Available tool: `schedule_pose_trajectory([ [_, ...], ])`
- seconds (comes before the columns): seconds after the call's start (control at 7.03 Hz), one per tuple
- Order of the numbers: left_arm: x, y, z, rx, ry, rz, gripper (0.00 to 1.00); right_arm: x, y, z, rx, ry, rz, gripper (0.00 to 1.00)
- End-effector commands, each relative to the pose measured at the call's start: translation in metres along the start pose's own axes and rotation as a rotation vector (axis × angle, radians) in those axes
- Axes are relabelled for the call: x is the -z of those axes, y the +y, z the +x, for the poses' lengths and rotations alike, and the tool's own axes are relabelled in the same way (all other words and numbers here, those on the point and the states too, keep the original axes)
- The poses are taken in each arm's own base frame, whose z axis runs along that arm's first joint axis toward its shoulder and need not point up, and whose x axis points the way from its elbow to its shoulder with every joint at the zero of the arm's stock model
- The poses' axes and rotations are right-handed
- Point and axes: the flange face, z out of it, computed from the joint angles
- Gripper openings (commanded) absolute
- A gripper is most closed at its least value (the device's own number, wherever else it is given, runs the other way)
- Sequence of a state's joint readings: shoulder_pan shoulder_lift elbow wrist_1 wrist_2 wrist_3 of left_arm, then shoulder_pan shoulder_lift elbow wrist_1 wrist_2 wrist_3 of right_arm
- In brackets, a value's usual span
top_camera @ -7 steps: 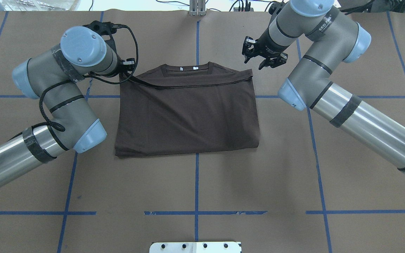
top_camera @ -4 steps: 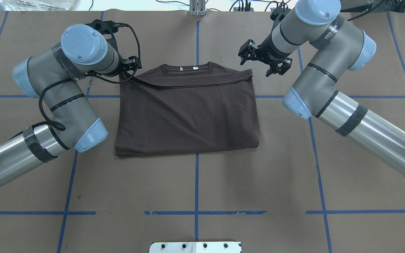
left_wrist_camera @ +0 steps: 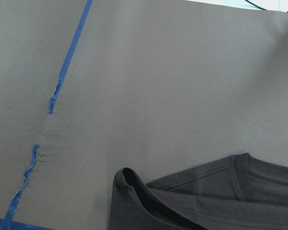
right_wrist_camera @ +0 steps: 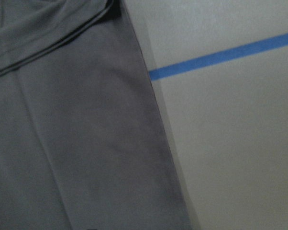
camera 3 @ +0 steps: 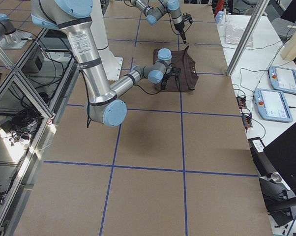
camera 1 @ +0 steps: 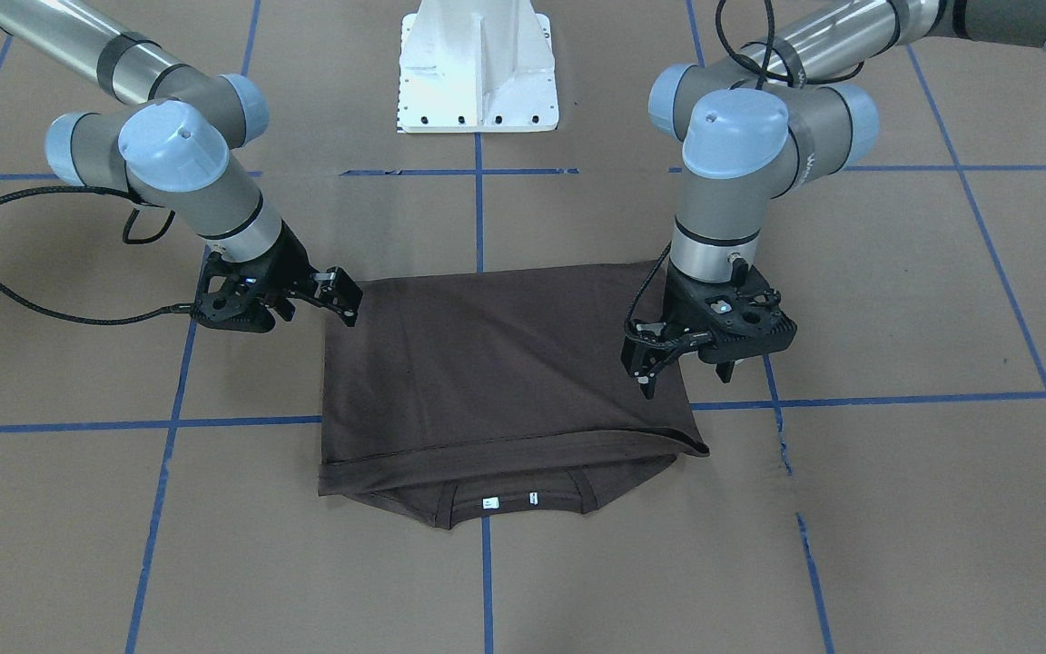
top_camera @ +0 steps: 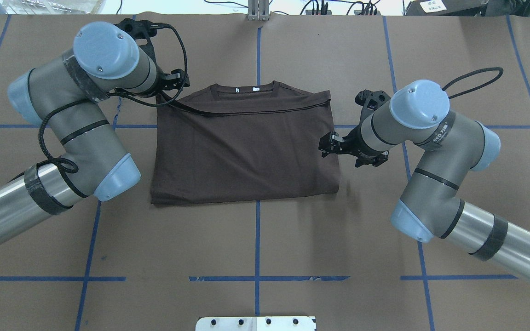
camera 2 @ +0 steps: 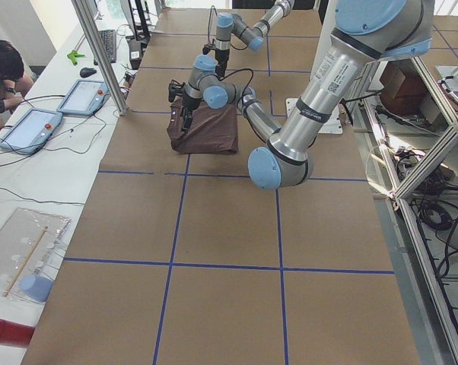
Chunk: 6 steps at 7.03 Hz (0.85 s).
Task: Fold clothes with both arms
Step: 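Lower the right gripper to the folded shirt's side edge and drag it outward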
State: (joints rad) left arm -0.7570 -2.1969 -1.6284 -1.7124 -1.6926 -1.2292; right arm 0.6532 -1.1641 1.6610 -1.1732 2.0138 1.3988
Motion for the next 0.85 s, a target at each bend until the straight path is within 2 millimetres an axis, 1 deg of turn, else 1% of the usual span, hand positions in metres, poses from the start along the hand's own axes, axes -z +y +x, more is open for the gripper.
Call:
schedule_pose_trajectory([
  [0.0,0.005,0.000,0.000,0.000,-0.003,0.003,1.00,-0.015,0.019,-0.002,0.016,0.015,-0.029,0.87],
  [0.14,0.006,-0.001,0.001,0.000,-0.001,0.004,1.00,-0.018,0.023,-0.001,0.019,0.019,-0.034,0.79],
  [0.28,0.005,0.000,0.000,0.000,-0.003,0.003,1.00,-0.020,0.026,-0.002,0.023,0.020,-0.040,0.64],
  [0.43,0.005,0.000,0.000,0.000,-0.003,0.005,1.00,-0.023,0.029,-0.002,0.025,0.022,-0.052,0.35],
  [0.57,0.008,0.000,0.001,-0.001,0.002,0.007,1.00,-0.023,0.033,-0.004,0.031,0.018,-0.052,0.03],
  [0.71,0.007,0.000,0.000,-0.002,-0.001,0.007,1.00,-0.021,0.032,-0.004,0.031,0.017,-0.047,0.00],
])
